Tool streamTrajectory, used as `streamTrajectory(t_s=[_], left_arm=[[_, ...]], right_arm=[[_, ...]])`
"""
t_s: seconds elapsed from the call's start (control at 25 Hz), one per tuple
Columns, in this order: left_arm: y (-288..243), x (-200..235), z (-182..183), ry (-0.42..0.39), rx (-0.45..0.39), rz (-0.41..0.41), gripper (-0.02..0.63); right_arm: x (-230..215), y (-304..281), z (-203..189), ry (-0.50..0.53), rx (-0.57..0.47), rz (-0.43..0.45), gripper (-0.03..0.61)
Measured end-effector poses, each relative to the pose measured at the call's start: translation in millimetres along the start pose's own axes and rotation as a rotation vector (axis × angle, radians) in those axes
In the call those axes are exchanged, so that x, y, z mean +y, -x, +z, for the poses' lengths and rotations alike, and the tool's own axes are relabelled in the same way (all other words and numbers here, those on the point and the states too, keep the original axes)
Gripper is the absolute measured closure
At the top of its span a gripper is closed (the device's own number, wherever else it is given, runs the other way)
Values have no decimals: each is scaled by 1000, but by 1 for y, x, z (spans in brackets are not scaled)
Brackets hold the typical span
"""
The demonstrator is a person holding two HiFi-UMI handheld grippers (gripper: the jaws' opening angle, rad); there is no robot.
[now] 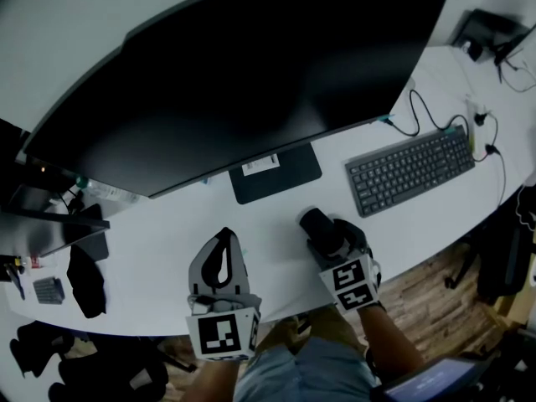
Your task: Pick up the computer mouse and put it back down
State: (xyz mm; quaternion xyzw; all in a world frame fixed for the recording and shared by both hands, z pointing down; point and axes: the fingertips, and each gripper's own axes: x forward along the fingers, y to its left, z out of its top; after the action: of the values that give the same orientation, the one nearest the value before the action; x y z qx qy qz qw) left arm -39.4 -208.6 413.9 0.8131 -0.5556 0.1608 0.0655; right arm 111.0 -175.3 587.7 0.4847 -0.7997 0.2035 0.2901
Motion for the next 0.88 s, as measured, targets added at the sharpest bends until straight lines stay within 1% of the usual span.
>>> streamTrajectory(t_s=[0.12, 0.24, 0.44, 0.52, 0.64, 0.72, 0.88], left_arm=[[0, -1, 0, 11, 1, 0, 606], [1, 1, 5, -6, -17, 9, 606], [6, 1, 9, 1, -26, 14, 606], [9, 2, 12, 5, -37, 14, 606], [16, 5, 20, 5, -64, 14, 606], [22, 7, 28, 6, -89, 13, 606], [32, 9, 53, 15, -158, 3, 606]], right_arm=[[0, -3, -5, 3, 14, -1, 278], [-1, -5, -8, 8, 21, -6, 277], [0, -7, -9, 19, 30, -1, 272], [1, -4, -6, 15, 22, 3, 253], [4, 8, 10, 18, -19, -4, 249], [6, 20, 28, 15, -63, -12, 249], [12, 51, 84, 14, -201, -25, 265]])
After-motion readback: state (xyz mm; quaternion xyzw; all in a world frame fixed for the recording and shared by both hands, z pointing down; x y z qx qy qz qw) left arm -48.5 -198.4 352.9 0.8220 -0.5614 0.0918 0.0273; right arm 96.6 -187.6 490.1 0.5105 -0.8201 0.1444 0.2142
